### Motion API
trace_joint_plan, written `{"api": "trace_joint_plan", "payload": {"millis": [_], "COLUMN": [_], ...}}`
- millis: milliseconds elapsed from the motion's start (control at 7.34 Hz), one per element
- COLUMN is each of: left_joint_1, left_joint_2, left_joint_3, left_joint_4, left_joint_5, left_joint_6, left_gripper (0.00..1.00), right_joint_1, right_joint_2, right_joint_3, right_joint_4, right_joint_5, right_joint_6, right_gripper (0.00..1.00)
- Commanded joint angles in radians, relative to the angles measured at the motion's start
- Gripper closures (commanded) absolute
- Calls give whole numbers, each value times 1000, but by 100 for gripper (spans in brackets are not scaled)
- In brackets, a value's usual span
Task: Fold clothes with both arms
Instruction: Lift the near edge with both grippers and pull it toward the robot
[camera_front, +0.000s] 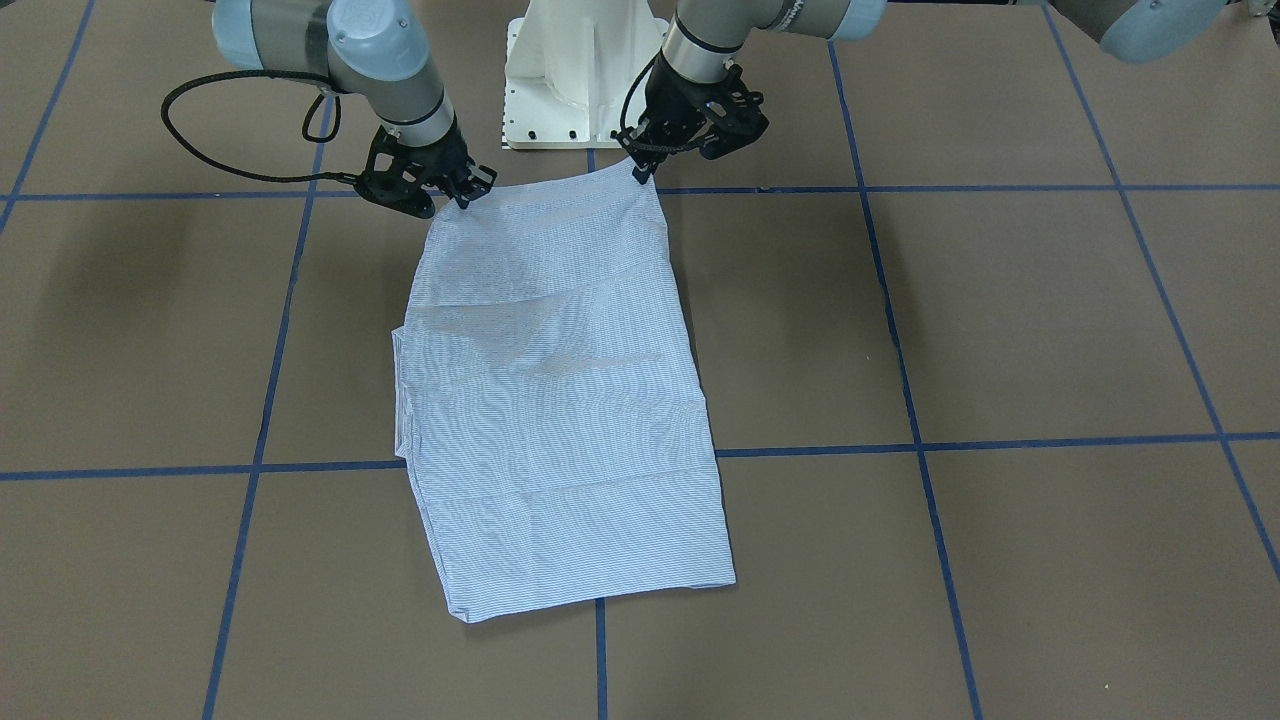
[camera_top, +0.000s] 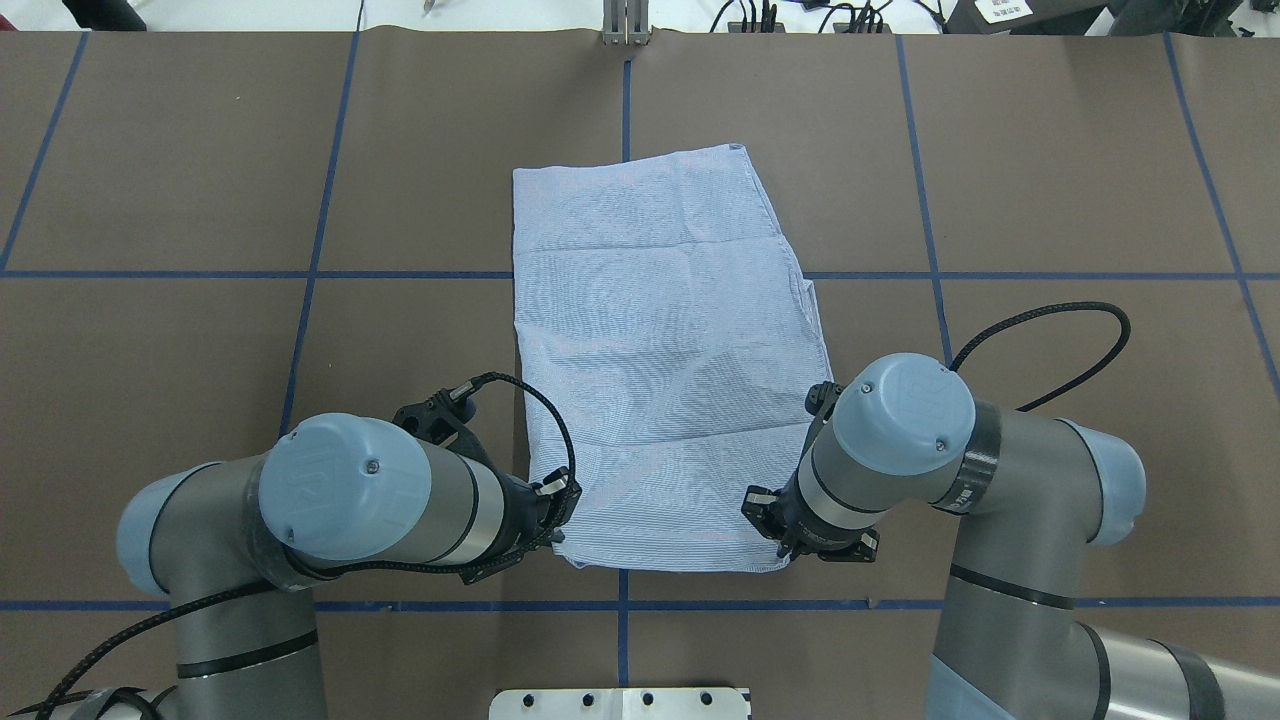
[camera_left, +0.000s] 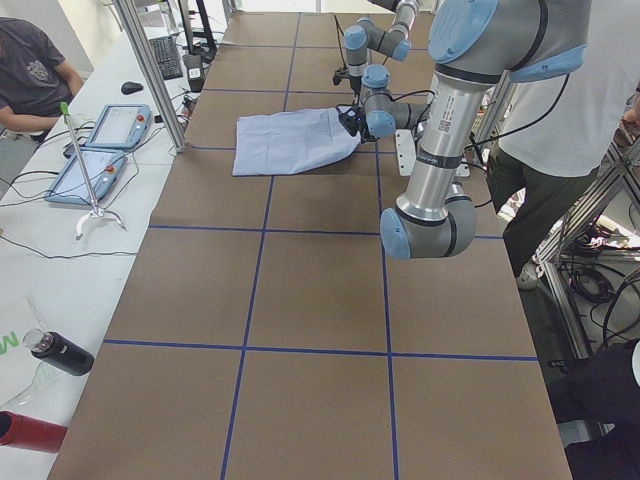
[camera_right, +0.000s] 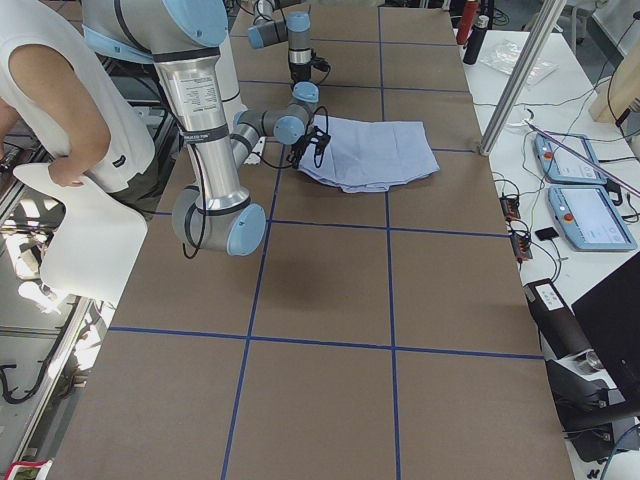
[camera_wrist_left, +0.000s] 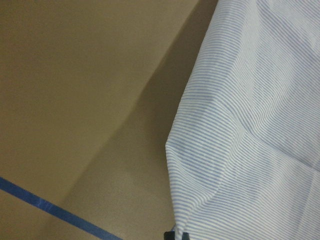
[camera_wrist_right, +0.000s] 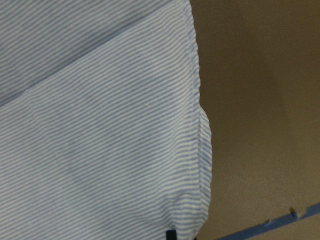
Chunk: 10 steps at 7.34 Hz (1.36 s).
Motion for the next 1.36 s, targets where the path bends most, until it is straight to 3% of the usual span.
{"api": "trace_joint_plan", "payload": {"millis": [0, 409, 818, 1090, 1227], "left_joint_1": [2, 63, 52, 0, 5], "left_joint_2": [4, 7, 10, 13, 10], "left_joint_3": [-60, -158, -232, -246, -258], "left_joint_4": [79, 131, 165, 167, 192], "left_joint_5": [-55, -66, -109, -116, -154], "left_joint_6": [3, 3, 5, 37, 37], "left_gripper": [100, 100, 100, 100, 100], "right_joint_1": [-1, -7, 83, 208, 199], "right_joint_2": [-26, -81, -78, -74, -70], "right_joint_3": [76, 207, 213, 219, 224], "right_joint_4": [-3, -6, -3, -4, -4], "right_joint_5": [82, 234, 301, 428, 455], "right_joint_6": [2, 4, 1, -8, -5], "right_gripper": [100, 100, 100, 100, 100]}}
